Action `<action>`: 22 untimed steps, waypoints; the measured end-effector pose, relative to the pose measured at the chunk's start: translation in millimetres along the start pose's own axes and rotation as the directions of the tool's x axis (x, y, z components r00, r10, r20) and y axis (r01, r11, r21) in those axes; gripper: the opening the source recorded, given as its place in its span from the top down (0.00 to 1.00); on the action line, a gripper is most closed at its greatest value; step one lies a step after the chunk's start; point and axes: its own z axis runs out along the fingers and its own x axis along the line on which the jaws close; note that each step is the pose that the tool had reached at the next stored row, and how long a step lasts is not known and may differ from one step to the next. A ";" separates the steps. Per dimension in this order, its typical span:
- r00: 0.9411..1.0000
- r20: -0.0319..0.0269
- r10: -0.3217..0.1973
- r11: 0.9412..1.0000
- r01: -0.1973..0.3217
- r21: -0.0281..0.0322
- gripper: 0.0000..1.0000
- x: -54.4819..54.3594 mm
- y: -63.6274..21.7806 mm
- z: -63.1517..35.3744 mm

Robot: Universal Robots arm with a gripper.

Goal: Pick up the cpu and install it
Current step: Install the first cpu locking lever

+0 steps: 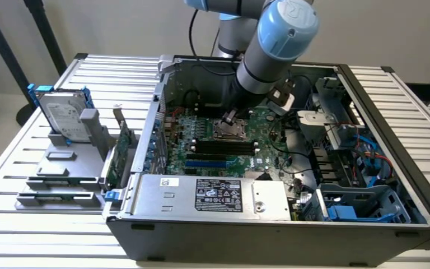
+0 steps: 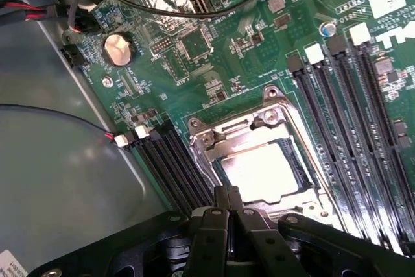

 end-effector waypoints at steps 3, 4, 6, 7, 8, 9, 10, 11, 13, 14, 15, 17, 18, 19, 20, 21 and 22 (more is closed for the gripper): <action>1.000 -0.003 0.001 1.000 -0.001 0.003 0.89 -3.6 -1.7 -6.1; 1.000 -0.004 0.001 1.000 -0.001 0.004 0.89 -5.1 -2.1 -8.1; 1.000 -0.004 0.002 1.000 -0.002 0.006 0.89 -8.1 -2.7 -11.5; 1.000 -0.003 0.003 1.000 -0.003 0.007 0.89 -9.5 -2.9 -13.0; 1.000 -0.003 0.004 1.000 -0.004 0.008 0.89 -10.9 -3.1 -14.4; 1.000 -0.002 0.004 1.000 -0.004 0.009 0.89 -12.3 -3.2 -15.6; 1.000 -0.001 0.005 1.000 -0.005 0.011 0.89 -13.6 -3.3 -16.6; 1.000 -0.001 0.006 1.000 -0.006 0.012 0.89 -15.0 -3.4 -17.4; 1.000 0.001 0.007 1.000 -0.007 0.015 0.89 -17.8 -3.7 -18.6; 1.000 0.001 0.008 1.000 -0.008 0.017 0.89 -19.1 -3.9 -19.1; 1.000 0.002 0.008 1.000 -0.008 0.018 0.89 -20.5 -4.0 -19.7; 1.000 0.003 0.010 1.000 -0.010 0.021 0.89 -23.2 -4.3 -20.8; 1.000 0.004 0.010 1.000 -0.010 0.022 0.89 -24.6 -4.2 -21.7; 1.000 0.004 0.011 1.000 -0.011 0.023 0.89 -25.8 -4.0 -22.7; 1.000 0.005 0.011 1.000 -0.011 0.024 0.89 -27.1 -3.7 -23.8; 1.000 0.005 0.012 1.000 -0.012 0.024 0.89 -28.4 -3.3 -25.2; 1.000 0.006 0.012 1.000 -0.012 0.025 0.89 -29.8 -2.8 -26.8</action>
